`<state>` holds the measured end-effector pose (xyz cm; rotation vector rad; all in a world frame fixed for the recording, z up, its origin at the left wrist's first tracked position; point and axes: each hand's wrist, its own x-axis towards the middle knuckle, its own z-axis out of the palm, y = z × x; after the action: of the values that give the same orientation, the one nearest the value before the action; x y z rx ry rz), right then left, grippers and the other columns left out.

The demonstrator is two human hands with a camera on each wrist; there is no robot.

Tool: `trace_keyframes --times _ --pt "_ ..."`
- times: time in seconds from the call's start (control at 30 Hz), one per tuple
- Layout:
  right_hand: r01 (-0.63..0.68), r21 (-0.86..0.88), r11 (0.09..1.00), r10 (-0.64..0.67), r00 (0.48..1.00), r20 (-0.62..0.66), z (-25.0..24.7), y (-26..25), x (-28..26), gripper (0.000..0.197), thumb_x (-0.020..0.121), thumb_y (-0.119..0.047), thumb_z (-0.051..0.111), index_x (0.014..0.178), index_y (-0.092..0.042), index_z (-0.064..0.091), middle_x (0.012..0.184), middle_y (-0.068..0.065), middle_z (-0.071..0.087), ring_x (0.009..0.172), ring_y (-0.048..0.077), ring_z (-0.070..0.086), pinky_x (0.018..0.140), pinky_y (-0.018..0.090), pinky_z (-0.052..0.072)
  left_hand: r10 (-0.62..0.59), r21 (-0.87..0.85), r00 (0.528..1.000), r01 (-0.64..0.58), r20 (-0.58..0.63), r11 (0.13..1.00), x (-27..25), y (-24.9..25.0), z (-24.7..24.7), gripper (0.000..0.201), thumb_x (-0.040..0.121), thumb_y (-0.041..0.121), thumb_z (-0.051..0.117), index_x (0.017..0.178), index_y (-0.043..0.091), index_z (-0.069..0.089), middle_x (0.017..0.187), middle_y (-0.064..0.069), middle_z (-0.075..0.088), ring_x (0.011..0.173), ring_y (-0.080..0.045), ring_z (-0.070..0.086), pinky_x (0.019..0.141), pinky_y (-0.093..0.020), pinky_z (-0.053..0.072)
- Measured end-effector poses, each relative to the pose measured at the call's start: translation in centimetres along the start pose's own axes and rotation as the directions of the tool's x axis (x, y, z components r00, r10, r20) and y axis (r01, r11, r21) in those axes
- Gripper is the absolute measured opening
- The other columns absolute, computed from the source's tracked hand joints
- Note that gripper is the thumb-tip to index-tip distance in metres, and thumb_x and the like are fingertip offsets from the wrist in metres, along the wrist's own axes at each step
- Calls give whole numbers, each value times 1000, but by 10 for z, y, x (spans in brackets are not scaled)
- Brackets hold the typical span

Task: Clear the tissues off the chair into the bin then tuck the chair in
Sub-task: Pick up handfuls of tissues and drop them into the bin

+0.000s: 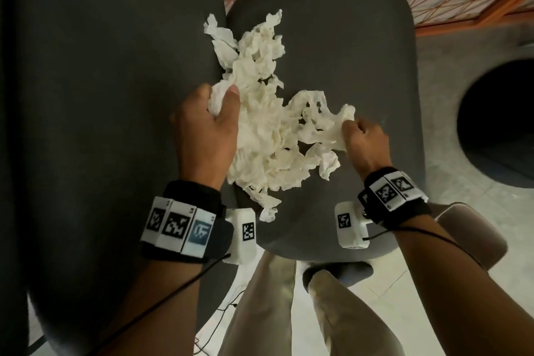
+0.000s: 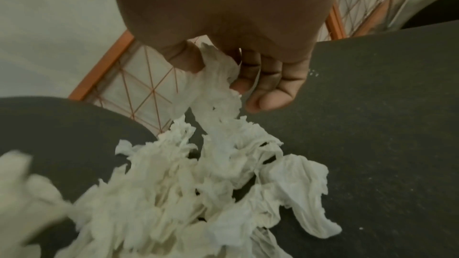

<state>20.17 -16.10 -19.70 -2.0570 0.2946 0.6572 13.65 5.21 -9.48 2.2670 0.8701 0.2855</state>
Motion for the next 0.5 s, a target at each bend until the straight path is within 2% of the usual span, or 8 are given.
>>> trace_keyframes --times 0.03,0.07,0.1,0.2,0.3,0.37,0.47,0.5 --pt "-1 34 999 1 1000 -13 -4 0 -1 16 85 -22 46 75 -10 47 68 0 47 58 15 41 46 21 36 -31 -13 998 32 49 999 1 2 5 25 91 36 63 81 14 56 71 0 60 61 -19 61 57 -28 55" --pt "-3 66 998 6 999 -31 -7 1 -1 14 85 -16 47 73 -10 45 65 0 44 55 13 38 42 15 34 -67 -11 992 68 102 998 3 2 12 21 89 35 65 88 16 55 76 -1 61 65 -24 64 60 -39 58" --pt "1 101 995 4 998 -57 -9 2 -1 15 83 -9 48 69 -12 43 62 -1 40 53 11 36 40 12 31 -92 9 984 92 154 996 4 2 20 21 88 34 66 93 18 53 78 1 58 68 -25 63 61 -45 57" --pt "35 191 981 -9 990 -138 -9 9 2 29 69 5 41 61 -21 33 61 -5 37 55 10 35 48 22 35 -142 152 934 96 328 984 8 -2 45 29 86 37 68 106 29 48 92 4 55 88 -25 61 76 -44 57" --pt "-9 201 980 33 993 -116 -6 11 3 32 70 7 37 69 -24 43 70 -5 47 66 16 46 54 27 41 -236 384 852 44 468 922 10 -8 66 47 84 42 68 124 30 47 112 -7 57 106 -31 56 90 -43 49" --pt "-33 177 984 45 997 -69 -3 10 2 28 76 0 41 76 -27 49 76 -6 55 71 19 55 58 30 48 -253 483 833 -19 492 875 13 -9 72 48 87 39 66 130 26 51 124 -11 58 115 -34 55 93 -44 46" --pt "-99 72 993 97 995 31 3 15 1 8 84 -29 48 88 -28 55 88 -1 65 79 24 66 69 37 56 -224 503 852 -53 473 862 19 -12 73 36 93 31 59 128 23 61 126 -14 60 114 -37 57 92 -43 48" --pt "-124 10 992 123 991 54 7 20 1 17 82 -40 51 94 -29 56 93 0 66 81 23 67 73 38 58 -210 486 864 -45 457 873 21 -13 71 34 93 31 58 126 22 62 123 -15 62 112 -37 58 91 -44 50"
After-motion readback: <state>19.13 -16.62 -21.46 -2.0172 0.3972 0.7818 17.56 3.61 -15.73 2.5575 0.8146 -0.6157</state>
